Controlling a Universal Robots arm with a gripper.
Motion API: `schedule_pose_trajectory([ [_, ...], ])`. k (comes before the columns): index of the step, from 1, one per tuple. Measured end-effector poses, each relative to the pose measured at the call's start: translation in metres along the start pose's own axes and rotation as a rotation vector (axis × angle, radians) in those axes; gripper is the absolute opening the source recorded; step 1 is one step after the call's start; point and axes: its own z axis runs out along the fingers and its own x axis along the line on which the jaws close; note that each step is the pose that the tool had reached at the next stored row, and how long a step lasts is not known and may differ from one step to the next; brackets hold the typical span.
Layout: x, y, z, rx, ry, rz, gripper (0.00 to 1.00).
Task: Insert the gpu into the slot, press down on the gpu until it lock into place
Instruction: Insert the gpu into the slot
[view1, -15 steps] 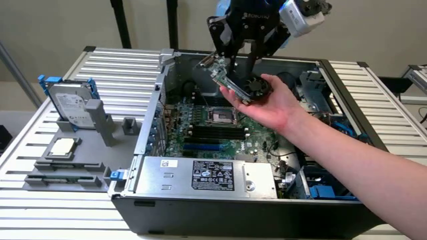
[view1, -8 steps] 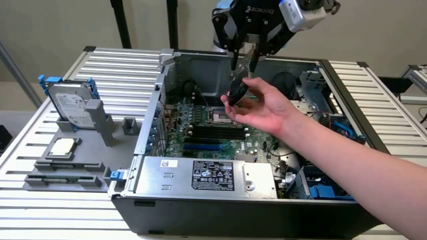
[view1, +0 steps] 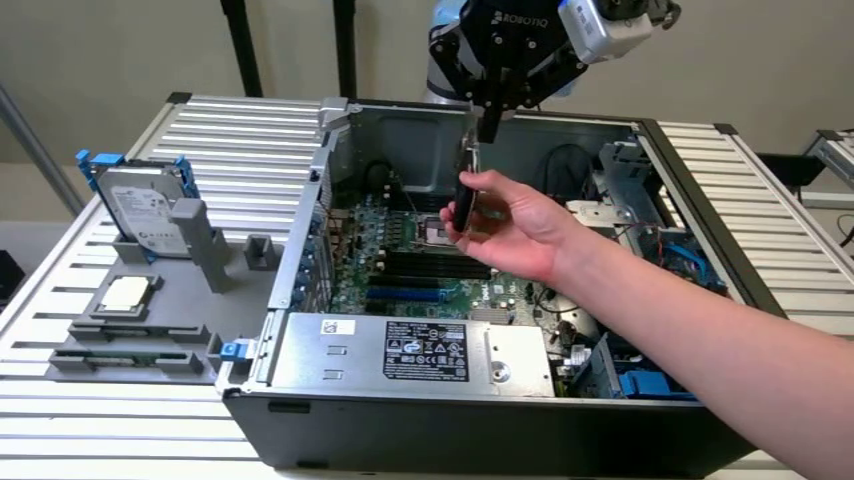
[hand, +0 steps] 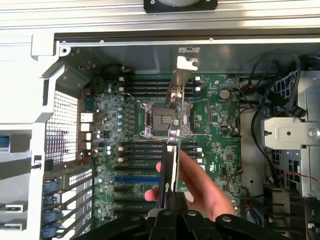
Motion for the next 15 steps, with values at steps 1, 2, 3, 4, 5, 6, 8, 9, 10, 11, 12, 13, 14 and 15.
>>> schedule_pose_trajectory([
  [1, 0.0, 0.0, -0.0001, 0.0, 0.0, 0.0, 0.11],
  [2, 0.0, 0.0, -0.0001, 0.0, 0.0, 0.0, 0.11],
  [3, 0.0, 0.0, -0.0002, -0.0001, -0.0001, 0.0, 0.11],
  [4, 0.0, 0.0, -0.0003, 0.0, 0.0, 0.0, 0.11],
  [5, 0.0, 0.0, -0.0004, 0.0, 0.0, 0.0, 0.11],
  [6, 0.0, 0.0, -0.0005, 0.0, 0.0, 0.0, 0.11],
  [8, 0.0, 0.0001, -0.0006, 0.0, 0.0, 0.0, 0.12],
  [9, 0.0, 0.0001, -0.0007, 0.0, 0.0, 0.0, 0.12],
  [10, 0.0, 0.0001, -0.0008, 0.0, 0.0, 0.0, 0.18],
  [11, 0.0, 0.0001, -0.0009, 0.0, 0.0, 0.0, 0.18],
  [12, 0.0, 0.0001, -0.0009, 0.0, 0.0, 0.0, 0.24],
  [13, 0.0, 0.0001, -0.001, 0.0, 0.0, 0.0, 0.24],
  [14, 0.0001, 0.0001, -0.0012, 0.0, 0.0, 0.0, 0.31],
  [15, 0.0001, 0.0001, -0.0014, -0.0001, 0.0, 0.0, 0.38],
])
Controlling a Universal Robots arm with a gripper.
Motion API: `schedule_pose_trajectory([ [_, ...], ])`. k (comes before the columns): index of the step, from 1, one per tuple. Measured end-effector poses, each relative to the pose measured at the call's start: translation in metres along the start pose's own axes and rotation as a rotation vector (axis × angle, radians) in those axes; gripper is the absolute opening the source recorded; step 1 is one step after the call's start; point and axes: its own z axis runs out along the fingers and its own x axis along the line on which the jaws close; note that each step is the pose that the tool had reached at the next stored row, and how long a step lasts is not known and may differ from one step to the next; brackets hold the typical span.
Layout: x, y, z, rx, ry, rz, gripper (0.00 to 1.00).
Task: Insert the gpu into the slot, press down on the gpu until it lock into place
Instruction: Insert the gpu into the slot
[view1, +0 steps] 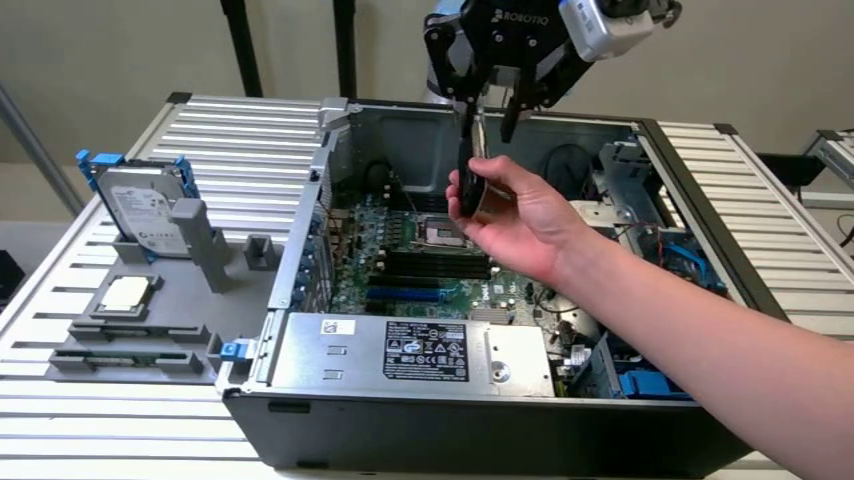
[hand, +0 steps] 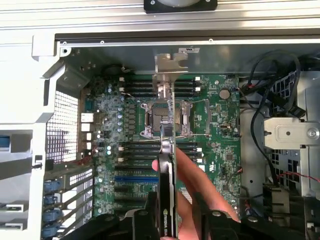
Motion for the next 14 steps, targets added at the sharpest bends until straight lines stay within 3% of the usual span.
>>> schedule_pose_trajectory([
  [1, 0.0, 0.0, -0.0003, 0.0001, 0.0, 0.0, 0.51],
  [5, 0.0, 0.0001, -0.0008, 0.0, 0.0, 0.0, 0.51],
  [7, 0.0, 0.0001, -0.001, 0.0001, 0.0, 0.0, 0.48],
  [8, 0.0, 0.0001, -0.001, 0.0001, 0.0, 0.0, 0.41],
  [13, 0.0001, 0.0001, -0.0014, 0.0, 0.0, 0.0, 0.39],
  [14, 0.0001, 0.0001, -0.0015, 0.0, 0.0, 0.0, 0.32],
])
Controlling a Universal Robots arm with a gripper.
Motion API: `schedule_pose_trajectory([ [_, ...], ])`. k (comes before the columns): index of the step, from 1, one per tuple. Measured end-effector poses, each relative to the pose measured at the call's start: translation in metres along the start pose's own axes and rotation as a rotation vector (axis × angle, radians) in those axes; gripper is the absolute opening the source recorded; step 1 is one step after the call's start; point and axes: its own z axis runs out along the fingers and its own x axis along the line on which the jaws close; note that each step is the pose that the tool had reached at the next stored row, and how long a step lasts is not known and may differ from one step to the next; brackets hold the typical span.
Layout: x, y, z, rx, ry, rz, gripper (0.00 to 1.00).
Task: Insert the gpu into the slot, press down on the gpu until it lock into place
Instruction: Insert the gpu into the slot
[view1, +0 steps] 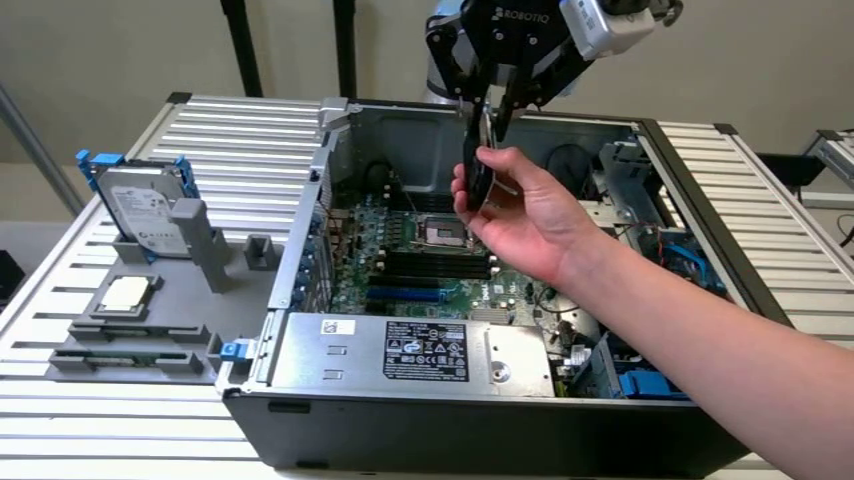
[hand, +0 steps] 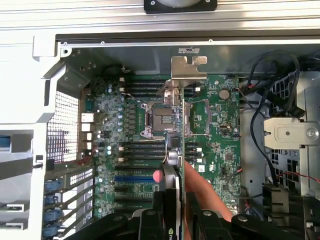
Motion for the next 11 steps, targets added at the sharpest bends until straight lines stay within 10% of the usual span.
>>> schedule_pose_trajectory([
  [11, 0.0001, 0.0001, -0.001, 0.0, 0.0001, 0.0, 0.29],
])
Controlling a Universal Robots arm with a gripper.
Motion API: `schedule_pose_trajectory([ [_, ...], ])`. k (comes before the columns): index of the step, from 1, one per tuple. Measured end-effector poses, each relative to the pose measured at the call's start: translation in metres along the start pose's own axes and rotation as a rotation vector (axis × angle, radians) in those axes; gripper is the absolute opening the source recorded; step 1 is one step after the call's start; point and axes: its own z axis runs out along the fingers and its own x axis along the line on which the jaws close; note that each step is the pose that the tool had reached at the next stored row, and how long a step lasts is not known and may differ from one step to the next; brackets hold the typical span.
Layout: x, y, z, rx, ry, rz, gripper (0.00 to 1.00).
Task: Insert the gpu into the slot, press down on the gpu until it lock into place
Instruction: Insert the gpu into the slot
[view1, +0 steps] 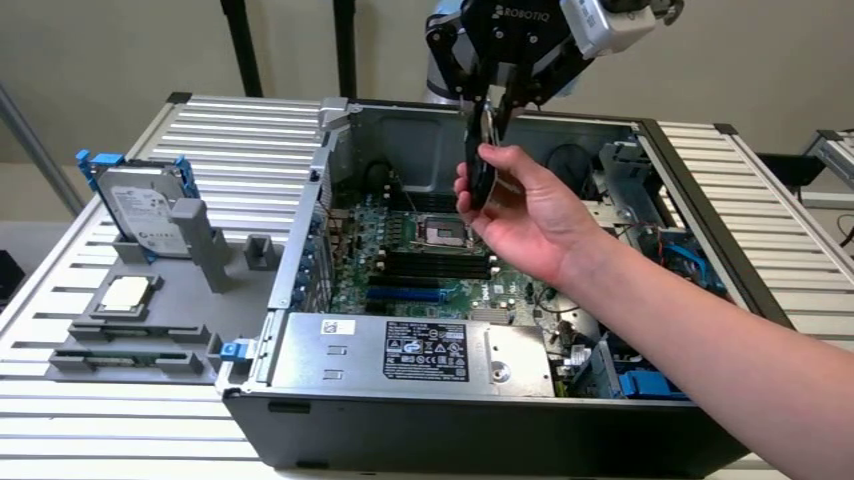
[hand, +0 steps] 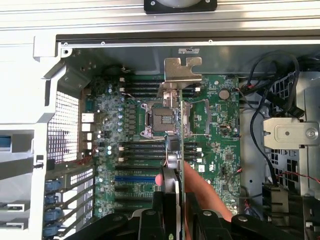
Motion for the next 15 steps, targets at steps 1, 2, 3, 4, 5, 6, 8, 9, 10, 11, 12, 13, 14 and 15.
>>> schedule_pose_trajectory([
  [1, 0.0, 0.0, -0.0001, 0.0, 0.0, 0.0, 0.29],
  [2, 0.0, 0.0, -0.0001, 0.0, 0.0, 0.0, 0.26],
  [3, 0.0, 0.0, -0.0002, 0.0, 0.0, 0.0, 0.26],
  [4, 0.0, 0.0001, -0.0011, 0.0, 0.0, 0.0, 0.26],
  [5, 0.0001, 0.0002, -0.002, 0.0, 0.0, 0.0, 0.26],
  [6, 0.0001, 0.0002, -0.0021, 0.0, 0.0, 0.0, 0.26],
  [8, 0.0001, 0.0002, -0.0023, 0.0001, 0.0, 0.0, 0.26],
  [9, 0.0001, 0.0002, -0.0023, 0.0001, 0.0, 0.0, 0.26],
  [10, 0.0001, 0.0002, -0.0024, 0.0, 0.0, 0.0, 0.26],
  [11, 0.0001, 0.0002, -0.0025, 0.0, 0.0, 0.0, 0.26],
  [12, 0.0001, 0.0002, -0.0025, 0.0, 0.0, 0.0, 0.26],
  [13, 0.0001, 0.0002, -0.0026, 0.0, 0.0, 0.0, 0.26],
  [14, 0.0001, 0.0002, -0.0027, 0.0, 0.0, 0.0, 0.26],
  [15, 0.0001, 0.0002, -0.0027, 0.0, 0.0, 0.0, 0.26],
])
